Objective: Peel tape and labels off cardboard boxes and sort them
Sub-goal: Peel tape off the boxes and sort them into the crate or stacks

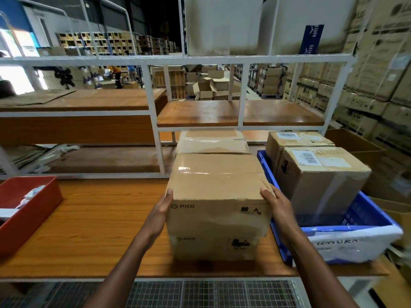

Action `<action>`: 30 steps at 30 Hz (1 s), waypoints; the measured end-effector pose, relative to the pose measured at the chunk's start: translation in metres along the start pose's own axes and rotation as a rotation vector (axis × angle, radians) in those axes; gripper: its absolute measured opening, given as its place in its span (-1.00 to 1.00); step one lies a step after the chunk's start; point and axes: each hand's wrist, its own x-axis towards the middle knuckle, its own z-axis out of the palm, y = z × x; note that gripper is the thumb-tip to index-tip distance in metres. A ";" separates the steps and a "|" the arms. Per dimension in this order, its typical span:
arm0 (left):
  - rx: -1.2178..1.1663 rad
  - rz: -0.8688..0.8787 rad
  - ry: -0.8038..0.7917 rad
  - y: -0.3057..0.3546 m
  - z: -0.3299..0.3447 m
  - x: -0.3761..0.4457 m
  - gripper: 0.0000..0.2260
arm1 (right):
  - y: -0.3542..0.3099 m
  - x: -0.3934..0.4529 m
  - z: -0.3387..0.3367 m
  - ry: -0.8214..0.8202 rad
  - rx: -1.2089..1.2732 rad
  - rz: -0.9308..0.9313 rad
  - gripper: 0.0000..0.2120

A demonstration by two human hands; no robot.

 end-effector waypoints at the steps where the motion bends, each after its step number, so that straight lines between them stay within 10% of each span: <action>1: -0.004 -0.016 -0.005 -0.003 0.002 -0.001 -0.72 | -0.002 -0.001 0.001 -0.013 0.011 -0.012 -0.60; 12: -0.194 -0.087 0.090 0.004 0.020 0.006 -0.69 | -0.063 -0.005 0.000 0.055 -0.115 -0.267 -0.36; 20: -0.375 -0.225 -0.006 -0.024 0.059 0.018 -0.71 | -0.152 -0.012 0.027 0.135 -0.746 -0.734 -0.47; 25: 0.192 -0.181 -0.080 -0.054 0.054 0.038 -0.74 | -0.156 -0.003 0.063 0.017 -1.040 -0.746 -0.44; 28: 0.738 0.081 0.204 -0.035 0.038 0.044 -0.80 | -0.143 -0.012 0.087 -0.101 -1.139 -0.801 -0.49; 30: 0.680 0.306 0.377 0.006 0.026 0.050 -0.81 | -0.139 -0.019 0.101 -0.105 -1.142 -0.832 -0.50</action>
